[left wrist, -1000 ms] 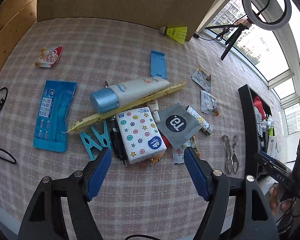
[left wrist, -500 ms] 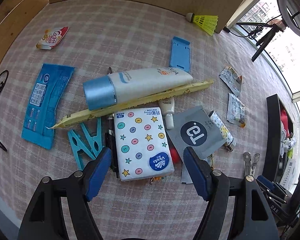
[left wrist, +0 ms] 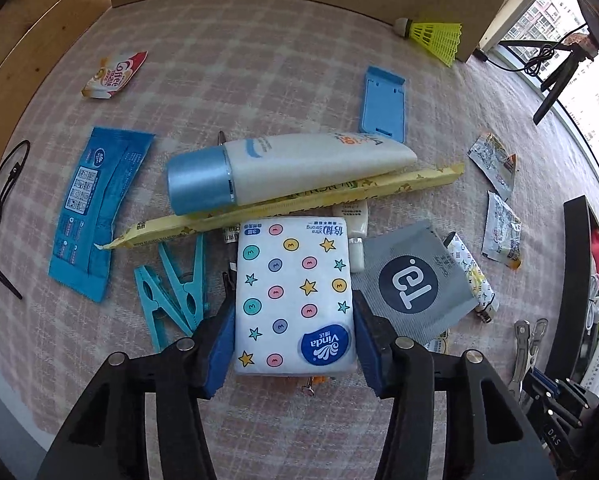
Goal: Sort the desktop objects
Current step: 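Grasp the white dotted tissue pack with the left tool while the right tool grasps the metal clip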
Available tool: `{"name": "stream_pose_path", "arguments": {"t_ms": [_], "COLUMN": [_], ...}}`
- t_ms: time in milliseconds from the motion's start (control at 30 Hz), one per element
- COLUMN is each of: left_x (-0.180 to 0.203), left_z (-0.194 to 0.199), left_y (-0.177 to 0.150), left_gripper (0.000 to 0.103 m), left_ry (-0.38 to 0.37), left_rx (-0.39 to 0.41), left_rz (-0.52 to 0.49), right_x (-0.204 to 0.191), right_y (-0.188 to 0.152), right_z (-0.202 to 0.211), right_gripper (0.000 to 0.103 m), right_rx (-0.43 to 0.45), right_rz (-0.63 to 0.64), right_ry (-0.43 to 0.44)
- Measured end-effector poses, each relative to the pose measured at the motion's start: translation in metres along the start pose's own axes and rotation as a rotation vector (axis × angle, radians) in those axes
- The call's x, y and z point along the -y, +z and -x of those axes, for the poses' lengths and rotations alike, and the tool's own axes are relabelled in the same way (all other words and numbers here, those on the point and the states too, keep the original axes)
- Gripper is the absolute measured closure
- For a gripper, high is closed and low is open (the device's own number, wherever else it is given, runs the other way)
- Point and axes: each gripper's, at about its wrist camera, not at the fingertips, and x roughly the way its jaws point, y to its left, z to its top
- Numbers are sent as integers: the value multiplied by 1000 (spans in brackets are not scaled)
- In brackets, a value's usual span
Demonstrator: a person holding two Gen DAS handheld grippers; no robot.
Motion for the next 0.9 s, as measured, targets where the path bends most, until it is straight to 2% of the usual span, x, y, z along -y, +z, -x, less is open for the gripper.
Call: {"name": "stream_pose_path", "arguments": {"t_ms": [233, 433, 700, 900], "left_x": [-26, -36, -3, 51], "left_z": [21, 45, 62, 84], "left_y": [-4, -5, -5, -4], "left_gripper": [53, 53, 54, 53], "left_ry": [-96, -132, -172, -207], "left_rx": [31, 65, 105, 141], "left_rz": [2, -10, -48, -132], "right_x": [-3, 0, 25, 56], "right_y": [1, 0, 6, 14], "right_z": [4, 14, 50, 93], "right_gripper": [99, 99, 99, 99], "right_rx": [12, 39, 120, 190], "right_rz": [-27, -58, -103, -128], "right_ry": [25, 46, 70, 62]}}
